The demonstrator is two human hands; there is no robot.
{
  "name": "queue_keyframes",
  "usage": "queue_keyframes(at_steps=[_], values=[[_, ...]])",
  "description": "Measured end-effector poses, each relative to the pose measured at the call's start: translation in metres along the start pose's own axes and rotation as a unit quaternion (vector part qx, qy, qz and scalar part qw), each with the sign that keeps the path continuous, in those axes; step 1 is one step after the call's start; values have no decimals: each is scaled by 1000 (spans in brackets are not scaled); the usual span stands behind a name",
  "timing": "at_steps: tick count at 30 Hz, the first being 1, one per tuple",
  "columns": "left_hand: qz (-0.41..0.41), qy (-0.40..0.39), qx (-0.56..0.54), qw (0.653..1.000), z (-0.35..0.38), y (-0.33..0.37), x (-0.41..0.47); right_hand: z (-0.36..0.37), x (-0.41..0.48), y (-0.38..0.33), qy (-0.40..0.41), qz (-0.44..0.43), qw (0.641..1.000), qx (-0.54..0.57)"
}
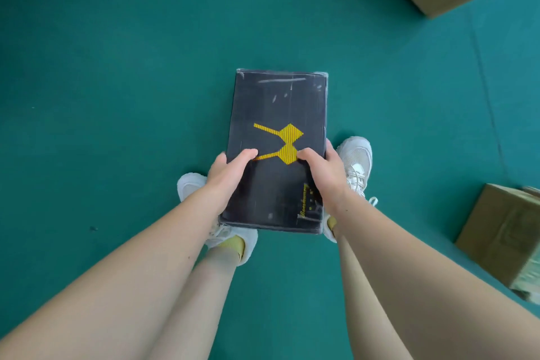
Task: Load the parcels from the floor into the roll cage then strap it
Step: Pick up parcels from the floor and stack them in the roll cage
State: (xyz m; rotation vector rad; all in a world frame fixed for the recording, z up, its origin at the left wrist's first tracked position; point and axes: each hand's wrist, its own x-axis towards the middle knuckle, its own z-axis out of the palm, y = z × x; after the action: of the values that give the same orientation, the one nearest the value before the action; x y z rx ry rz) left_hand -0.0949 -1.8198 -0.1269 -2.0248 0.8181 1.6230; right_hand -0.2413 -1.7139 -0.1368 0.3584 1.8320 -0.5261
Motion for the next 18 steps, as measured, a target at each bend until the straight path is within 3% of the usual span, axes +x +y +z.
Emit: queue_keyframes(at_steps=[10,18], values=[[48,-39,-50,997,-109,52,-182,-26,-214,-120,-70,-73,994,-32],[117,24,-124,985,-189,75,-360,-36,-395,-202,-89,-161,979,-83]])
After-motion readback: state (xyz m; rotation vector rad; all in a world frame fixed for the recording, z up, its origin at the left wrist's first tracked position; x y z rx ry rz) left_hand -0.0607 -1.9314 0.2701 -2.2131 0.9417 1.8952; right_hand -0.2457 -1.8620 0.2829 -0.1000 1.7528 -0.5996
